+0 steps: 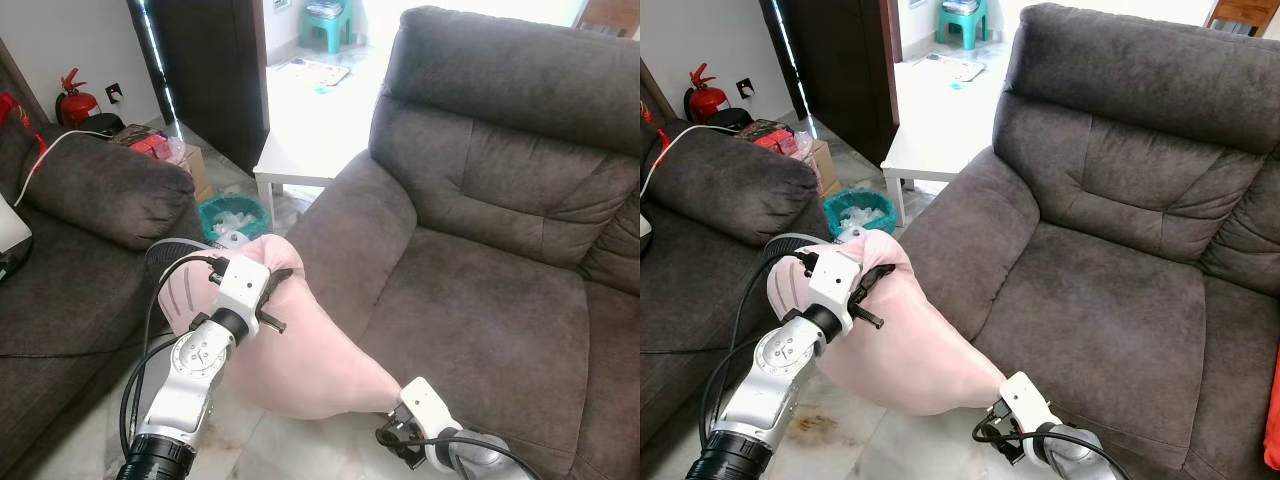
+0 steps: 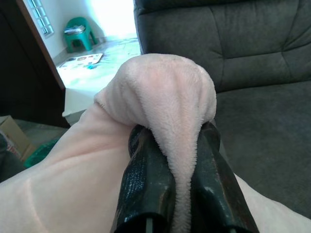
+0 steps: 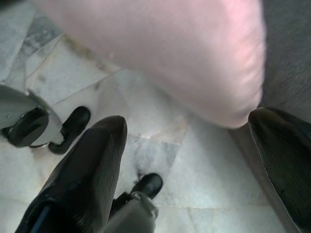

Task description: Move the pillow to the sofa from floor

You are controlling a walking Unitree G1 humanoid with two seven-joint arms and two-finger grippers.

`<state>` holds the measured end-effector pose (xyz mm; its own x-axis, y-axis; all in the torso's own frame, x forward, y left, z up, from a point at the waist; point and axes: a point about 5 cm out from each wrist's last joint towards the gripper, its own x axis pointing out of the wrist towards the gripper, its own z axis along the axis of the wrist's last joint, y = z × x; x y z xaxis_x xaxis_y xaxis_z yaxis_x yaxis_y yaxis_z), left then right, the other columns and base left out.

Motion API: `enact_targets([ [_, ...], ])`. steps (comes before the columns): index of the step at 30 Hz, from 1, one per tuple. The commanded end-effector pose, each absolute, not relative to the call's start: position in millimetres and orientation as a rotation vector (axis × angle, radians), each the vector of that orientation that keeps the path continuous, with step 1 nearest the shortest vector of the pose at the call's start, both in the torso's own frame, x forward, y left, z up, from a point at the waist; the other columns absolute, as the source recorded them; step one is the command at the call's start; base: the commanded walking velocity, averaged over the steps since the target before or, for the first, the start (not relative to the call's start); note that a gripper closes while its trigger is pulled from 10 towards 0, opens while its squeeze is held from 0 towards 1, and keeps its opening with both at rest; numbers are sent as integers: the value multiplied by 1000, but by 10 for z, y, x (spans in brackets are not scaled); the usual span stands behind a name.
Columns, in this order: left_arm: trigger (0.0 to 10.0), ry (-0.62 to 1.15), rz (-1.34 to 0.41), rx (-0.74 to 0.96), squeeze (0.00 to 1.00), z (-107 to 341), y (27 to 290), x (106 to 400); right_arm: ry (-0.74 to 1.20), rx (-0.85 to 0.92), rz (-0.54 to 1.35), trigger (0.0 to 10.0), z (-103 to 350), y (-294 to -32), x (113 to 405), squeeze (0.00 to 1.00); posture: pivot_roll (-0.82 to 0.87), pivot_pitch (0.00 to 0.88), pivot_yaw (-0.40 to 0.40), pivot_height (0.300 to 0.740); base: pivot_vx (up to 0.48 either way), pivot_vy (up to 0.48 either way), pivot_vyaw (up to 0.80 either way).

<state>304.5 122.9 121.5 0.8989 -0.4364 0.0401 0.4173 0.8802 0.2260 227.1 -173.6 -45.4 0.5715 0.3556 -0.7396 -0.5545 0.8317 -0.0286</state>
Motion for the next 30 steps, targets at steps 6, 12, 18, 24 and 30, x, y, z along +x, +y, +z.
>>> enact_targets([
  [6, 10000, -227, -503, 202, 0, 1555, 1109, 3088, 759, -271, 441, 10000, -424, -1761, 2360, 0, 133, 0, -28, 740, 0, 0, 0],
  [12, 10000, -243, -518, 198, 0, 1606, 1081, 3085, 787, -269, 490, 10000, -442, -1710, 2364, 0, 141, 0, -30, 740, 0, 0, 0],
  [18, 10000, -267, -545, 190, 0, 1685, 1014, 3092, 801, -273, 523, 10000, -461, -1644, 2355, 0, 142, 0, -31, 740, 0, 0, 0],
  [24, 10000, -277, -582, 176, 0, 1712, 955, 3066, 802, -272, 516, 10000, -470, -1644, 2346, 0, 145, 0, -34, 740, 0, 0, 0],
  [30, 10000, -268, -590, 185, 0, 1685, 947, 3053, 812, -284, 515, 9843, -488, -1713, 2316, 0, 145, 0, -34, 740, 0, 0, 0],
])
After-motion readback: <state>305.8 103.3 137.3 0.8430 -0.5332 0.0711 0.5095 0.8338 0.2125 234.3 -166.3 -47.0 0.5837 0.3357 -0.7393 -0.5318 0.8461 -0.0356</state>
